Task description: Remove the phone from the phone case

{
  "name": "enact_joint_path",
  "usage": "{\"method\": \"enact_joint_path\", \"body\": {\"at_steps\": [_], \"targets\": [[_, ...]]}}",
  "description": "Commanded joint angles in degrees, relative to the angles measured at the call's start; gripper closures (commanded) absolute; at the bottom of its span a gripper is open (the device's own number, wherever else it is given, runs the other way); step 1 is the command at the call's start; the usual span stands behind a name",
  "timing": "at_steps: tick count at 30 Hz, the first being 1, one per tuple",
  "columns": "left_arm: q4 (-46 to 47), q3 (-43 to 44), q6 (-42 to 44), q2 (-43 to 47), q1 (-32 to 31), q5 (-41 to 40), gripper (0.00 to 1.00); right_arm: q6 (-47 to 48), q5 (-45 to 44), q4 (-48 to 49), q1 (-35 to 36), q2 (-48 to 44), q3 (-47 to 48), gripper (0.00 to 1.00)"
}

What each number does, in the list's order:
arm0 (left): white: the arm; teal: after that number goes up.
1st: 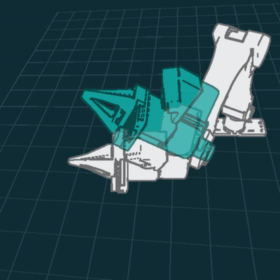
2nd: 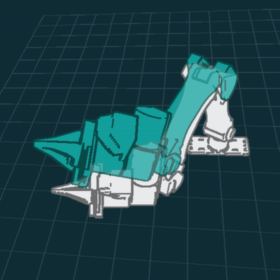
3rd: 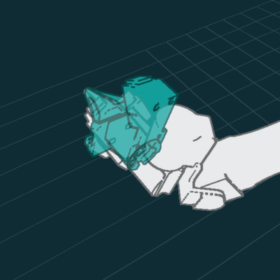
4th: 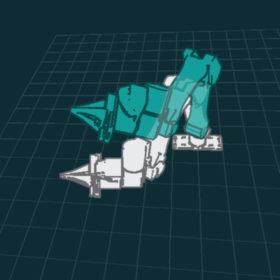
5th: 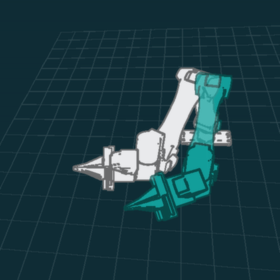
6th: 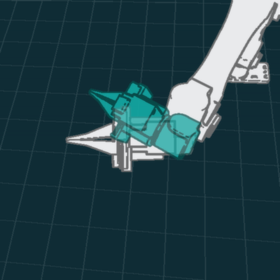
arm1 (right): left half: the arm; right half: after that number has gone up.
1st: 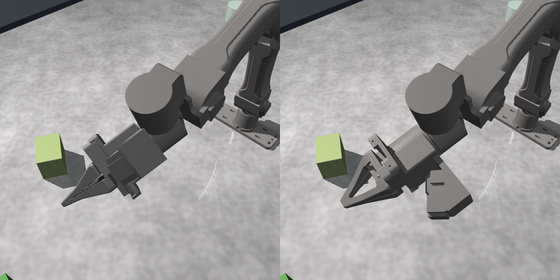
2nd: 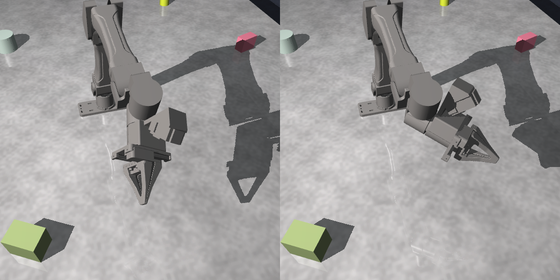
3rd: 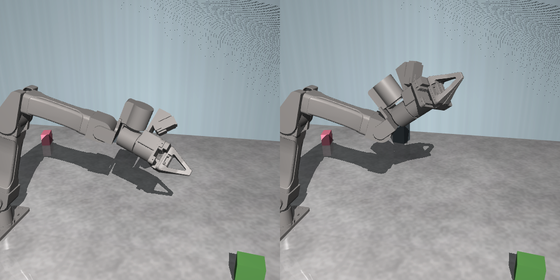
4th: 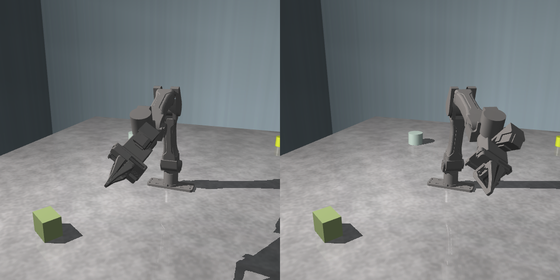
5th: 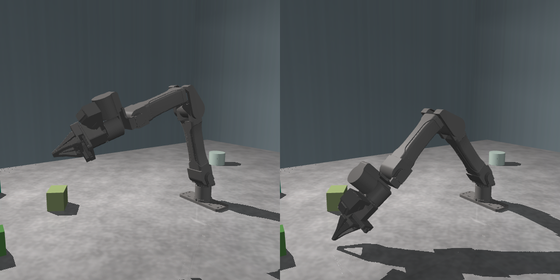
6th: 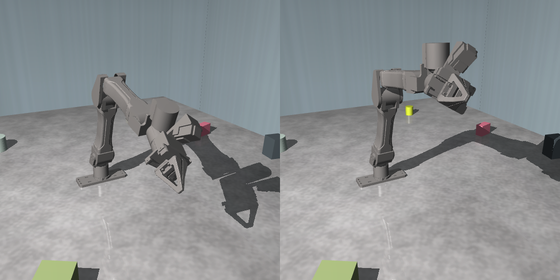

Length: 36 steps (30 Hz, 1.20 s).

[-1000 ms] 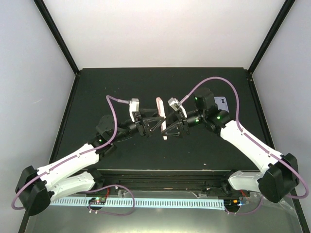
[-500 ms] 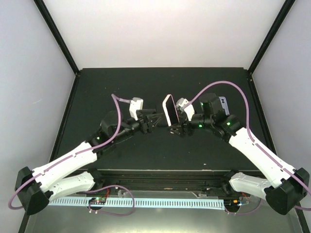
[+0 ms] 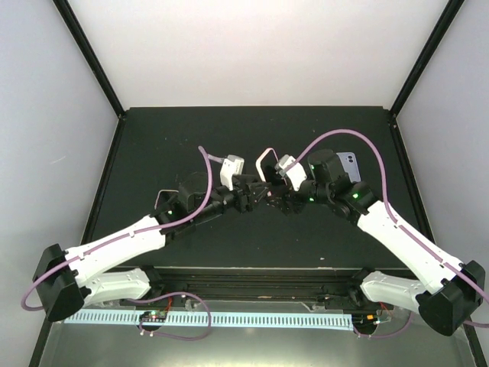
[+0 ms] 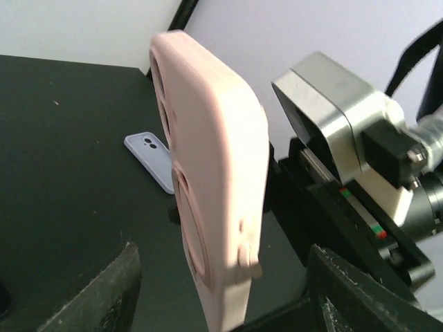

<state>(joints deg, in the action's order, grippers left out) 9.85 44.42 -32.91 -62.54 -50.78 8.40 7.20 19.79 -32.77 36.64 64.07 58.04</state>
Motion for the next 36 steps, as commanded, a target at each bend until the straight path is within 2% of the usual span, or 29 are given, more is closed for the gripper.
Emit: {"method": "enact_joint_path", "body": {"at_steps": [1, 5, 8, 12, 19, 28, 31, 36], "targets": [[1.7, 4.0, -0.6, -1.5, -0.2, -4.8, 0.34, 1.0, -1.8, 3.3, 1.3, -1.4, 0.7, 0.5], [-2.8, 8.0, -1.4, -4.1, -0.2, -7.8, 0.39, 1.8, -3.1, 3.3, 2.5, -1.9, -0.1, 0.52], [-2.7, 8.9, -2.6, -5.6, -0.2, -8.4, 0.46, 2.3, -4.8, 3.4, 3.3, -2.2, -0.4, 0.54], [-2.2, 9.8, -3.8, -7.2, -0.2, -7.0, 0.58, 1.7, -7.3, 4.1, 3.8, -2.2, -0.4, 0.57], [-1.4, 9.6, -5.7, -8.5, -0.2, -5.1, 0.62, 0.4, -11.6, 5.2, 3.9, -2.4, -0.6, 0.6], [0.4, 9.6, -6.6, -10.0, 0.0, -3.4, 0.8, 1.5, -12.0, 5.6, 3.9, -3.5, -1.3, 0.59], [1.0, 9.5, -6.9, -10.2, 0.1, -3.4, 0.85, 1.6, -11.0, 5.1, 3.9, -3.8, -1.1, 0.51], [2.1, 9.5, -7.5, -10.1, 1.4, -1.1, 0.94, 1.7, -7.3, 3.9, 3.9, -4.0, -0.6, 0.14]]}}
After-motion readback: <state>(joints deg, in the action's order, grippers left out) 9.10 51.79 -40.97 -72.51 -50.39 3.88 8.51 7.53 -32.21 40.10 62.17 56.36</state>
